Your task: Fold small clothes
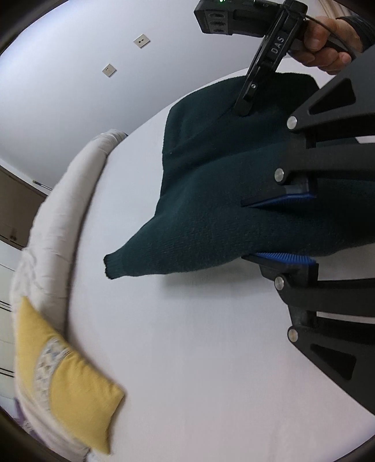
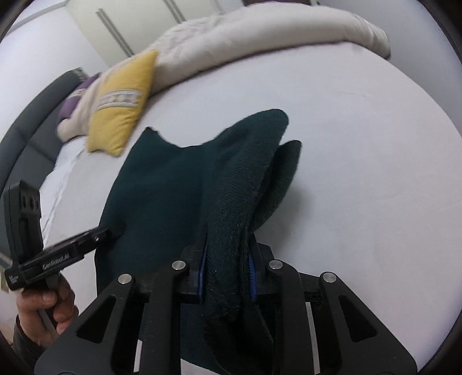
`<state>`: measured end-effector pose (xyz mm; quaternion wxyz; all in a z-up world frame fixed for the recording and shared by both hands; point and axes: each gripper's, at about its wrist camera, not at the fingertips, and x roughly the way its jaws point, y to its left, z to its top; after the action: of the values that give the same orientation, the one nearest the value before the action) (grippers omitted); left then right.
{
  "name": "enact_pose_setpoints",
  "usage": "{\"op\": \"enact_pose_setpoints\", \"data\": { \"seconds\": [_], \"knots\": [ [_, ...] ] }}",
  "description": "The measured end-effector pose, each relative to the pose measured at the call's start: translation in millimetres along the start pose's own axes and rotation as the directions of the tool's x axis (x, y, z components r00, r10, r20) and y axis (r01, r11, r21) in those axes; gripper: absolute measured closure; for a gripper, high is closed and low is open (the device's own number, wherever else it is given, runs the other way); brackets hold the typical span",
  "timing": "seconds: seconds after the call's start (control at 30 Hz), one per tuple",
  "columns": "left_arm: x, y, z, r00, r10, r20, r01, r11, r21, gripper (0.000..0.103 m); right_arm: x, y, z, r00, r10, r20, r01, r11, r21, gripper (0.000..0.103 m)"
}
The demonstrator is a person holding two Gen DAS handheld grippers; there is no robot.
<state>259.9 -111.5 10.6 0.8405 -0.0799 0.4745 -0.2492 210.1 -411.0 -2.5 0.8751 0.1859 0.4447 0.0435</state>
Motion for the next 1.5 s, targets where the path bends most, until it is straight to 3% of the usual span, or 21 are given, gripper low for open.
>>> {"op": "enact_pose_setpoints", "data": {
  "seconds": [0.23,0.37,0.57,0.8,0.93,1.07,1.2,1.27,1.37,1.43,1.5],
  "knots": [
    [-86.3,15.5,-47.7,0.997,0.059,0.041,-0.062,0.996,0.058,0.073,-48.7,69.9,-41.9,0.996,0.08,0.042,-0.078,0.995,-0.054,0.083],
    [-117.0,28.1,-84.7,0.995,0.088,0.038,-0.09,0.994,0.057,0.073,-63.1,109.2,-81.5,0.993,0.117,0.023,-0.114,0.99,-0.08,0.083],
    [-131.5,56.4,-139.6,0.996,0.092,0.015,-0.093,0.996,0.007,0.073,-70.1,138.5,-146.8,0.983,0.184,-0.014,-0.185,0.981,-0.062,0.083],
    [-112.3,86.4,-181.6,0.991,0.124,-0.044,-0.126,0.991,-0.043,0.072,-46.8,140.0,-204.7,0.979,0.193,-0.07,-0.196,0.979,-0.052,0.083],
    [-95.9,106.5,-196.1,0.993,0.105,-0.053,-0.109,0.989,-0.095,0.067,-9.7,121.6,-213.0,0.979,0.171,-0.112,-0.169,0.985,0.022,0.083],
    [-95.5,108.7,-200.0,0.994,0.097,-0.044,-0.101,0.99,-0.098,0.061,27.8,92.3,-216.2,0.958,0.255,-0.132,-0.236,0.961,0.146,0.078],
    [-94.8,116.7,-206.1,0.993,0.109,-0.034,-0.112,0.985,-0.129,0.045,46.9,78.3,-225.3,0.931,0.356,-0.084,-0.329,0.915,0.232,0.078],
    [-97.4,117.5,-209.4,0.994,0.109,-0.025,-0.112,0.983,-0.148,0.044,44.4,69.5,-223.8,0.932,0.352,-0.082,-0.326,0.918,0.227,0.075],
    [-106.9,110.7,-211.8,0.99,0.139,-0.001,-0.138,0.981,-0.136,0.044,28.7,67.5,-221.8,0.955,0.289,-0.06,-0.272,0.94,0.204,0.063],
    [-115.6,103.6,-213.2,0.986,0.166,0.027,-0.161,0.979,-0.127,0.045,17.9,66.4,-212.2,0.977,0.21,-0.03,-0.201,0.963,0.18,0.054],
    [-129.1,95.7,-216.1,0.975,0.21,0.071,-0.2,0.972,-0.125,0.045,-0.3,58.8,-210.2,0.994,0.112,0.0,-0.11,0.978,0.178,0.054]
  ]
}}
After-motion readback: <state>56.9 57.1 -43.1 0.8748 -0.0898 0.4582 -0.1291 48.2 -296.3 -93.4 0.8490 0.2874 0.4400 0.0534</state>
